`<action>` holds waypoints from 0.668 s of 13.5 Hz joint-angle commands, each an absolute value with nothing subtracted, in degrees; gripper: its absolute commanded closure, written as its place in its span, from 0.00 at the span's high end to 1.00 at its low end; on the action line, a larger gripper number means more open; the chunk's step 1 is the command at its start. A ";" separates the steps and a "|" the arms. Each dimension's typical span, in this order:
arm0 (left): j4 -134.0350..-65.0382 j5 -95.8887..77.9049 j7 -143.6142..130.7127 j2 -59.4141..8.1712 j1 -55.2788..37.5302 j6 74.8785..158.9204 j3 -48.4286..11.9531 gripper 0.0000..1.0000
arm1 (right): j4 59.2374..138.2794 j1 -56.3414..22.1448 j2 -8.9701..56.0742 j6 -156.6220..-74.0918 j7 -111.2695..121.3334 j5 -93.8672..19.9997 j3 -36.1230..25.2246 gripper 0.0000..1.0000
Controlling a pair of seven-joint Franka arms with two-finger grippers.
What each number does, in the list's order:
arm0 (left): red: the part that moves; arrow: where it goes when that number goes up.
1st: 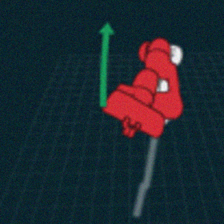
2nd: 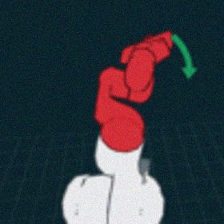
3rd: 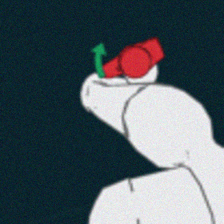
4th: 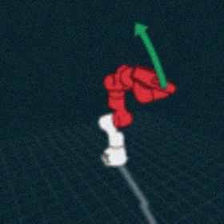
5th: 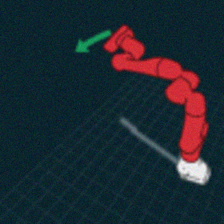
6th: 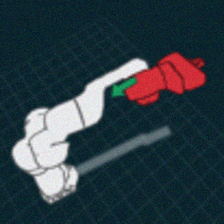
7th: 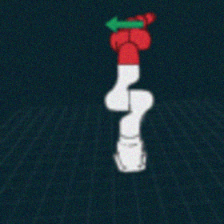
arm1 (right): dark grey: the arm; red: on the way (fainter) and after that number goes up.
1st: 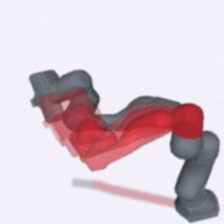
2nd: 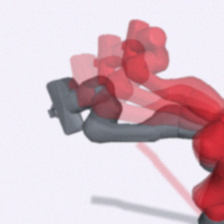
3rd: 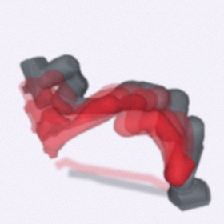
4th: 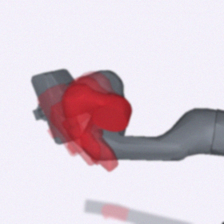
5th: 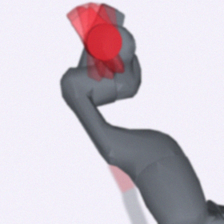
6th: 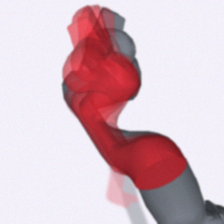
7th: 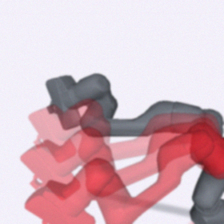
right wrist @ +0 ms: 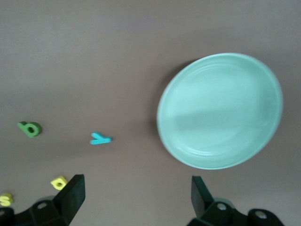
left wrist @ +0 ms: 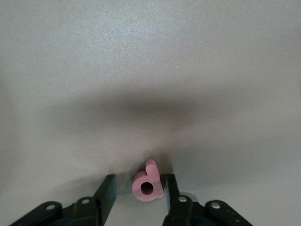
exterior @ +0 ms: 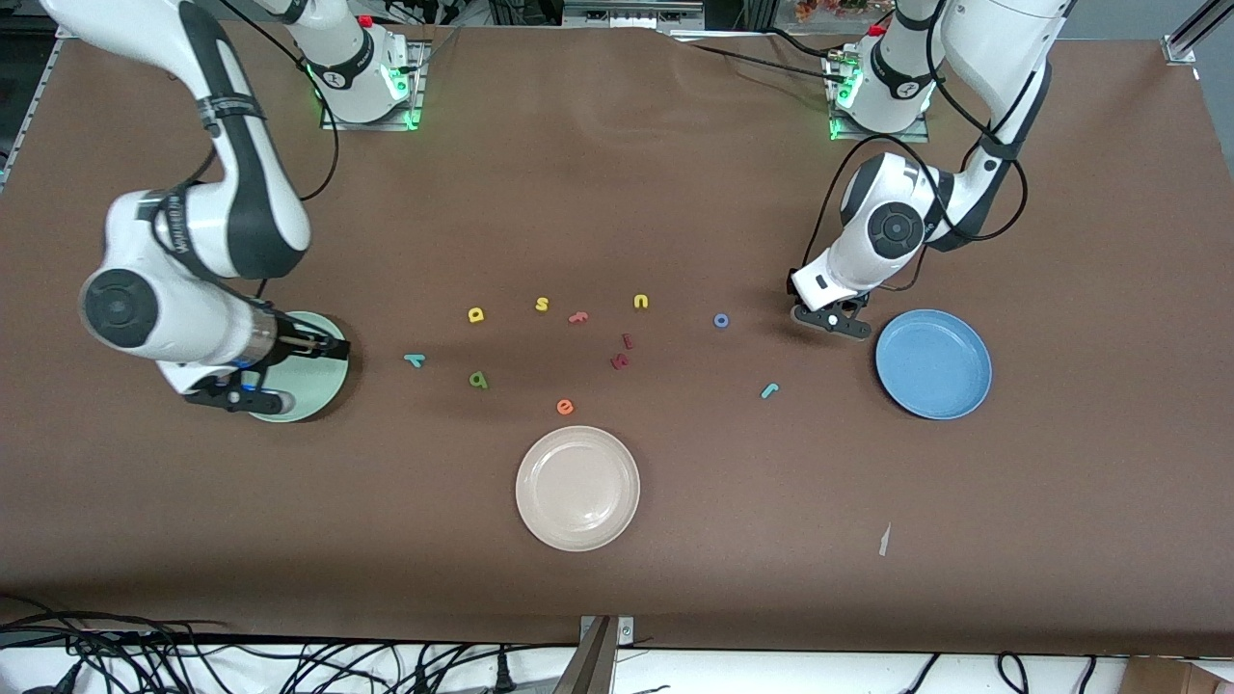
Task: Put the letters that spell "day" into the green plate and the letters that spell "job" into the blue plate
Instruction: 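Grasp the pink d with the left gripper while the right gripper reaches the y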
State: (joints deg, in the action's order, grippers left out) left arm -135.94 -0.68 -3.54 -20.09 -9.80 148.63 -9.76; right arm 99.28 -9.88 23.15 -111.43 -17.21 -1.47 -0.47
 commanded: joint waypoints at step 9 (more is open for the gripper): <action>-135.35 -0.18 2.69 -8.36 -1.95 141.25 -9.76 0.05 | 121.27 -10.55 21.18 -139.88 -20.13 -1.49 5.10 1.00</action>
